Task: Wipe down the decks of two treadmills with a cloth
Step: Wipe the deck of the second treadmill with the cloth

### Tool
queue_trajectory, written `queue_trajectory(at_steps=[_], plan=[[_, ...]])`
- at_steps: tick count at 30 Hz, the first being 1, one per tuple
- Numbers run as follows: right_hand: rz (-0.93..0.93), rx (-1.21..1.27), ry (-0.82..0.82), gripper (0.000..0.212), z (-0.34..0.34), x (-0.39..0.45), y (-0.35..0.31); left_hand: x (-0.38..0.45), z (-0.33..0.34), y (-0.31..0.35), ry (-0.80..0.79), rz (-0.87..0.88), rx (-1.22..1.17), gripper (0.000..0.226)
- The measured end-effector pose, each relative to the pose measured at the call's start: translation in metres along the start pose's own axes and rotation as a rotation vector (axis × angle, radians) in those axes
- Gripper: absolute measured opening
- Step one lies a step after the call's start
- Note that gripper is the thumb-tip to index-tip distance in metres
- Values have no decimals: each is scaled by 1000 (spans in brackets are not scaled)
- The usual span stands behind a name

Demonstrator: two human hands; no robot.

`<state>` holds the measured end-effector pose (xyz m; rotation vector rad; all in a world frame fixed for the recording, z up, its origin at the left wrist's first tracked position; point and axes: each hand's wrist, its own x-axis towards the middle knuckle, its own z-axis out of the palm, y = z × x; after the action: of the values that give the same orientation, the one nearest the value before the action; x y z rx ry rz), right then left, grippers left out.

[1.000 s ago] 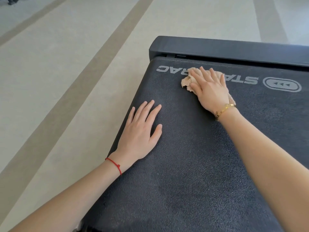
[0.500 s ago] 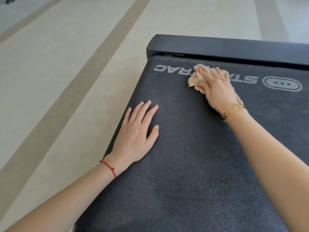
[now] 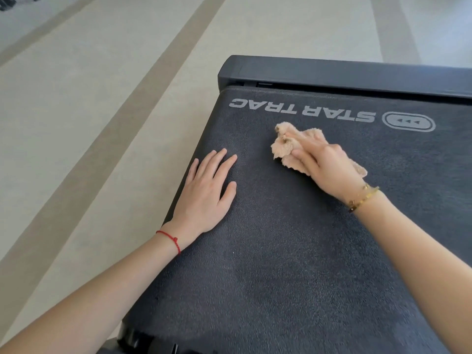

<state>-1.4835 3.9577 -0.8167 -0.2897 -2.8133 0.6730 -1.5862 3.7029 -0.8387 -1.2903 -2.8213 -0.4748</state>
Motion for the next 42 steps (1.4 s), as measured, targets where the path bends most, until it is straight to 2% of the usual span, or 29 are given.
queue_trajectory(at_steps=[8,14,19,21,24,26,30,35,42], plan=[[-283,-29,-94,50,-1,-72,-52,-16,-8,4,-41,-14,-72,50],[-150,-22,-35,60,-12,-94,-87,-60,-12,6,-38,41,-60,50],[-185,20,13,61,-1,-109,-117,-76,-14,0,1,44,-40,51],[-197,-94,-60,61,7,-106,-115,-80,-15,-5,9,28,-47,50],[-107,-316,-234,63,20,-96,-101,-85,-15,-6,5,-2,-73,49],[-83,-348,-241,64,27,-89,-96,-88,-14,-6,-1,-20,-99,49],[-145,-409,-174,63,35,-92,-97,-88,-14,-5,27,-29,-136,49],[-98,-346,-120,64,38,-94,-101,-86,-13,-5,41,-24,-135,49],[-195,-331,-166,51,44,-106,-107,-87,-11,-7,45,-22,-119,49]])
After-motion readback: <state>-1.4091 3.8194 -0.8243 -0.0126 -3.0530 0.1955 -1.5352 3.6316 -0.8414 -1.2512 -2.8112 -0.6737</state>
